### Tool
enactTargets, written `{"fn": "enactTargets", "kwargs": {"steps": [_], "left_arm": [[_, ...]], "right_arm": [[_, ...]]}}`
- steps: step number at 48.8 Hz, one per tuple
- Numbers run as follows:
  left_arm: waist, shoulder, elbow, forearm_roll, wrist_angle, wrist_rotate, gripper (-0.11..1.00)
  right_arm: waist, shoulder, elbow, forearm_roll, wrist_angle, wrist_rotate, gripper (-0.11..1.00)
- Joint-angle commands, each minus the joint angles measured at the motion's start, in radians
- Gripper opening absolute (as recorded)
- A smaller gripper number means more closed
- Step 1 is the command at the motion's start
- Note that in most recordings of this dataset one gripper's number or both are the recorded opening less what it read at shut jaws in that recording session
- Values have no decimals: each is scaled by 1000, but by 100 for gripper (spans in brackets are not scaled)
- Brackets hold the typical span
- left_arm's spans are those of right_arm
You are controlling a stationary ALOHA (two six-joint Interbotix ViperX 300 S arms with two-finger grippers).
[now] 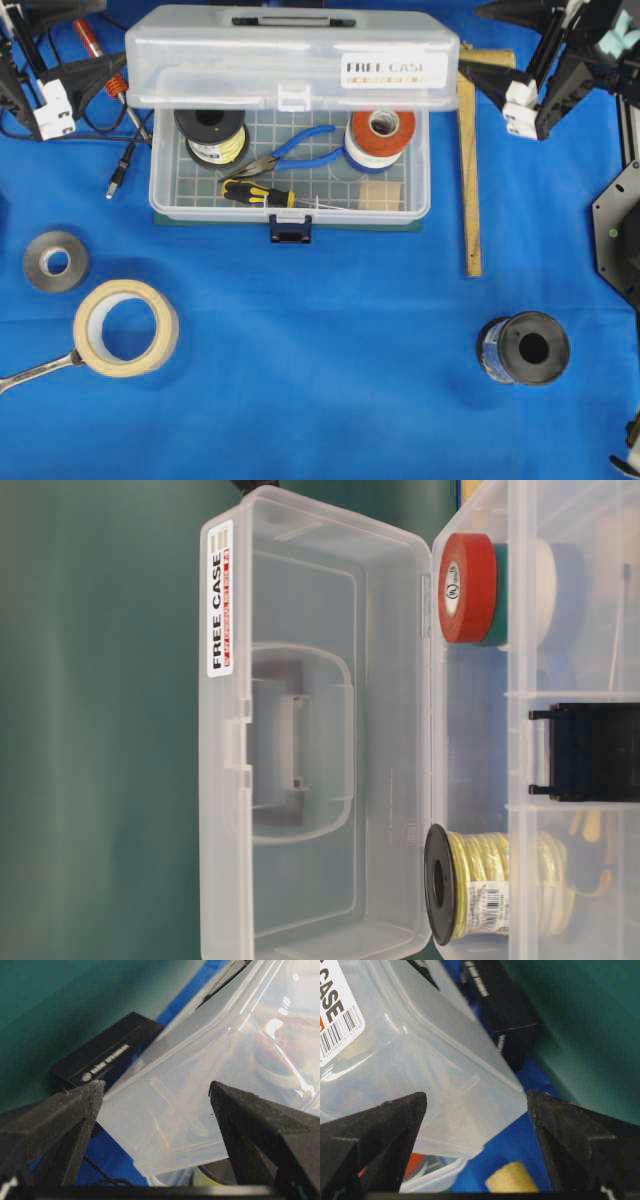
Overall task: Open the tool box with both arms.
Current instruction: 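Lift and swing the lid back away from the front with both grippers, then open both grippers and release the lid in its open position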
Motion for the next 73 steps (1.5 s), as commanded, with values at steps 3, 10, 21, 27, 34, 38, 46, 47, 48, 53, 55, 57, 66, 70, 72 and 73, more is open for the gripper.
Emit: {"fn": "enactTargets", "kwargs": {"steps": [3,10,21,27,34,38,46,47,48,53,55,57,66,70,72,73], "left_arm": [[9,48,-31,3,-21,3,88],[34,86,-48,5,-23,3,88],[81,137,-74,5,-23,3,88],[112,167,-91,5,-23,3,88],[140,204,-115,5,-23,3,88],[153,227,-132,5,-23,3,88],[183,273,-163,5,-23,3,88],[186,278,-166,5,-25,3,88],[187,281,-170,5,-23,3,88],[196,299,-186,5,-23,3,88],[198,304,-189,5,-23,3,88],[201,310,-193,5,-23,3,88],[215,310,-192,3,-15,3,88],[224,302,-183,5,-12,3,88],[230,295,-178,5,-9,3,88],[233,291,-172,5,-8,2,88]], "right_arm": [[-23,28,-44,2,-21,5,83],[-48,61,-58,2,-25,-2,83],[-106,118,-87,-2,-34,-6,83],[-137,150,-106,-2,-37,-6,83],[-167,189,-130,-5,-37,-8,83],[-181,209,-144,-9,-37,-8,83],[-209,252,-176,-18,-37,-8,83],[-212,255,-179,-18,-37,-8,83],[-215,259,-184,-18,-37,-9,83],[-232,276,-198,-20,-35,-9,83],[-238,284,-202,-20,-34,-9,83],[-241,288,-206,-20,-32,-9,83],[-252,290,-207,-20,-31,-9,83],[-267,279,-199,-20,-28,-9,83],[-275,273,-195,-20,-25,-9,83],[-279,270,-190,-20,-21,-9,83]]}}
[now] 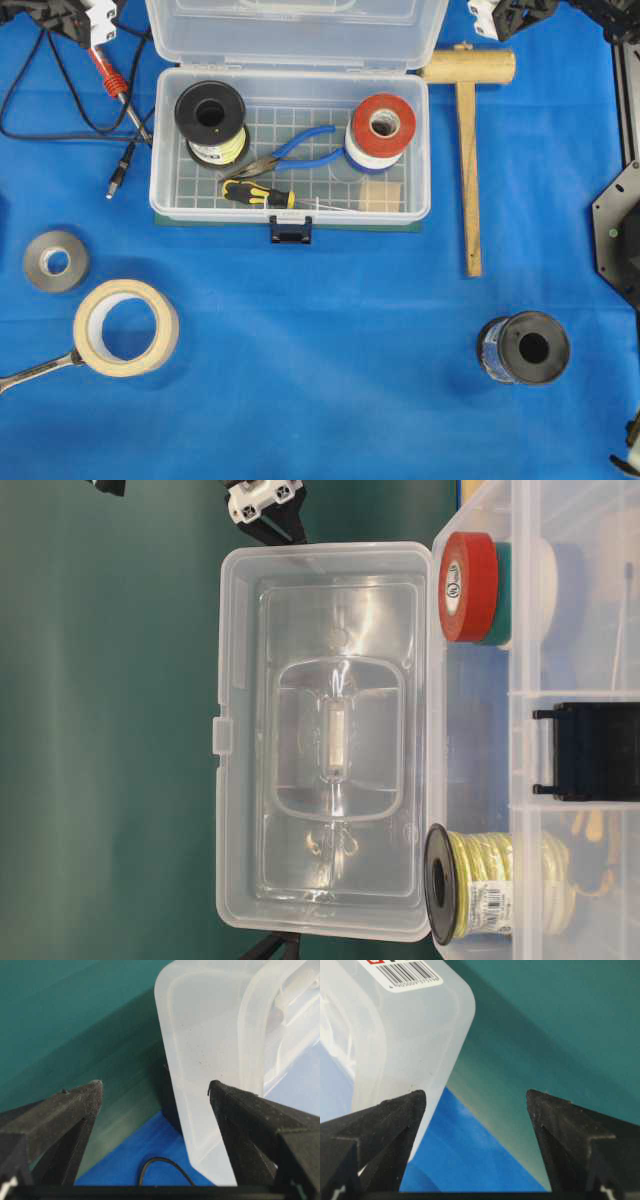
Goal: Open the tool box with both arms.
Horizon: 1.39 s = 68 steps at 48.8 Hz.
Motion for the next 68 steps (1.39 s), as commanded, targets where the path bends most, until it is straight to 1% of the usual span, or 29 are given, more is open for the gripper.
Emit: {"fn": "enactTargets", "kwargs": {"steps": [1,10,16,26,33,37,40,46,57,68], "left_arm": [[-3,-20,3,3,5,2,88],[38,-69,41,5,20,2,88],[52,-107,69,5,35,2,88],[54,-170,109,5,49,2,88],[52,-183,115,5,52,-2,88],[40,-186,117,5,58,-6,88],[20,-193,121,5,67,-8,88],[-52,-224,137,5,98,-8,88],[-239,-318,176,5,144,-6,88],[-426,-417,195,5,264,0,88]], "right_arm": [[-18,-26,-11,-2,3,-2,83],[-52,-72,26,-2,26,-2,83],[-64,-110,55,0,38,-2,83],[-74,-176,98,-2,54,-2,83],[-74,-183,103,-2,54,6,83],[-58,-186,104,2,54,11,83],[-28,-189,107,3,57,11,83],[61,-207,118,3,83,12,83],[268,-261,149,5,147,12,83],[454,-313,169,6,235,14,83]]}}
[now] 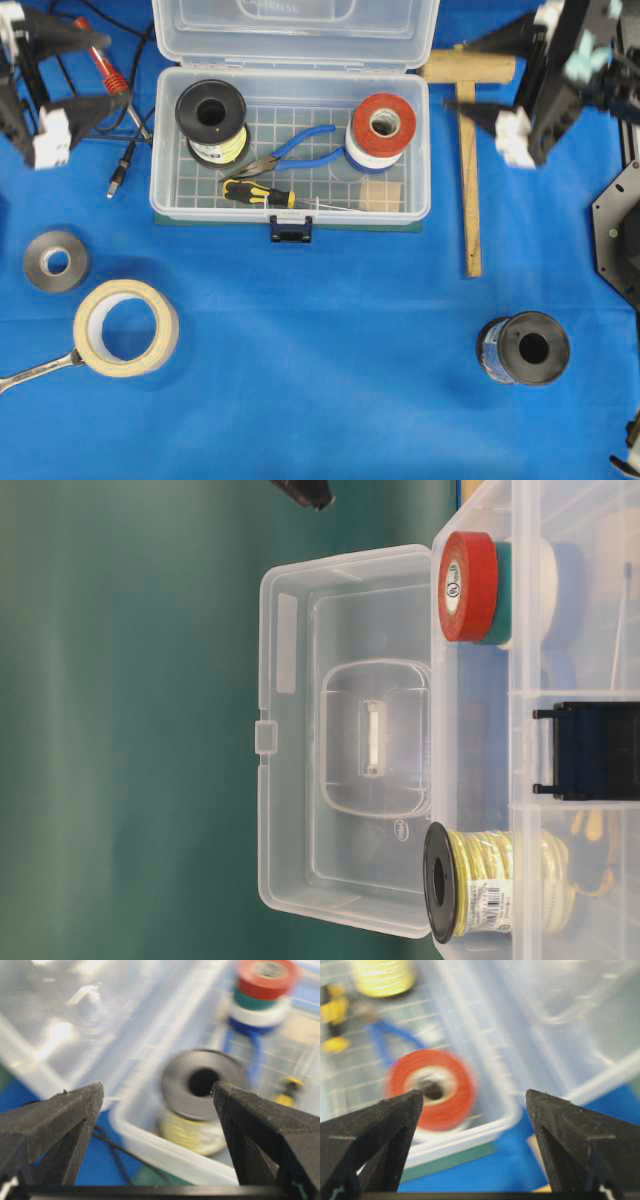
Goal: Open the tool box with both arms.
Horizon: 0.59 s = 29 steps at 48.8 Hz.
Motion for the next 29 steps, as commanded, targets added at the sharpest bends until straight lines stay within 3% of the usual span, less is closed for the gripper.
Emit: {"fn": "enactTargets", "kwargs": {"steps": [1,13,29], "left_arm": [[-78,-29,-5,2,49,5,88],[-239,-52,0,3,117,14,87],[-270,-107,23,2,153,29,87]], "right_arm": [[64,-15,-8,5,28,2,83],[198,-11,-5,5,80,2,83],[221,-86,25,2,123,0,83]]}}
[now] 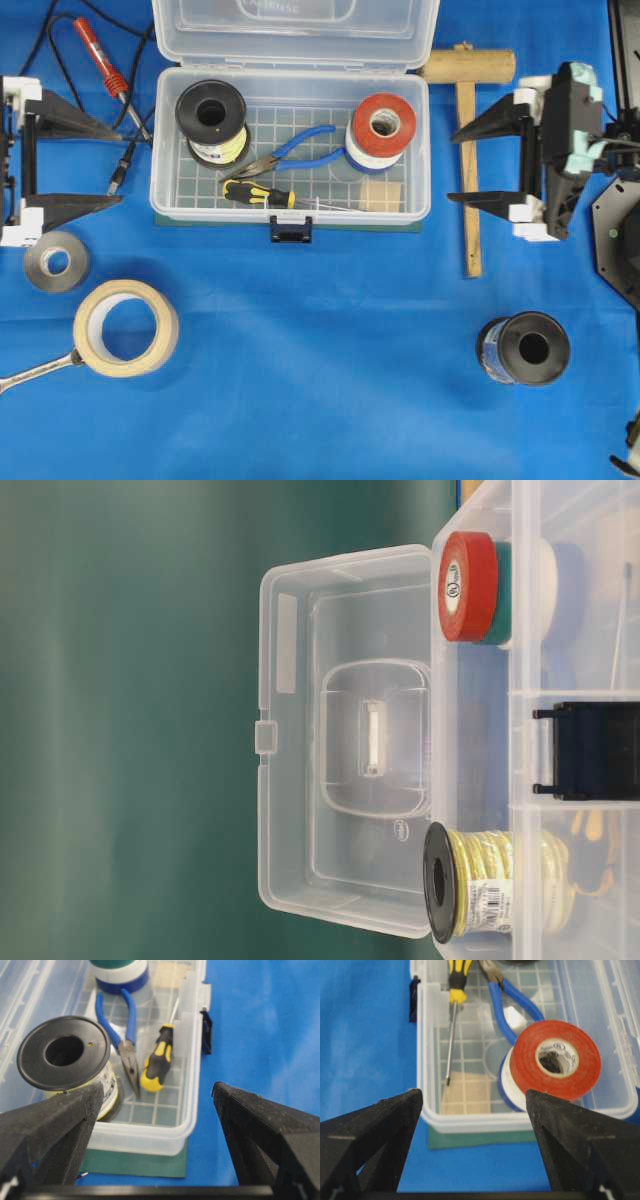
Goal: Open the tool box with both arms.
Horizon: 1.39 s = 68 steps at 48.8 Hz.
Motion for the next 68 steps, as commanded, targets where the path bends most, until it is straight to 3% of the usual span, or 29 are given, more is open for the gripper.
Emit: {"fn": "enactTargets", "kwargs": {"steps": [1,22,48,68], "left_arm": [[-5,-28,9,2,11,2,87],[-29,-146,112,2,26,-11,87],[-49,-158,138,0,17,-23,87],[-49,-158,140,0,17,-23,87]], "right_arm": [[5,-40,6,0,9,0,83],[6,-218,164,17,9,2,83],[8,-198,183,58,0,3,81],[8,-202,192,60,-5,3,81]]}}
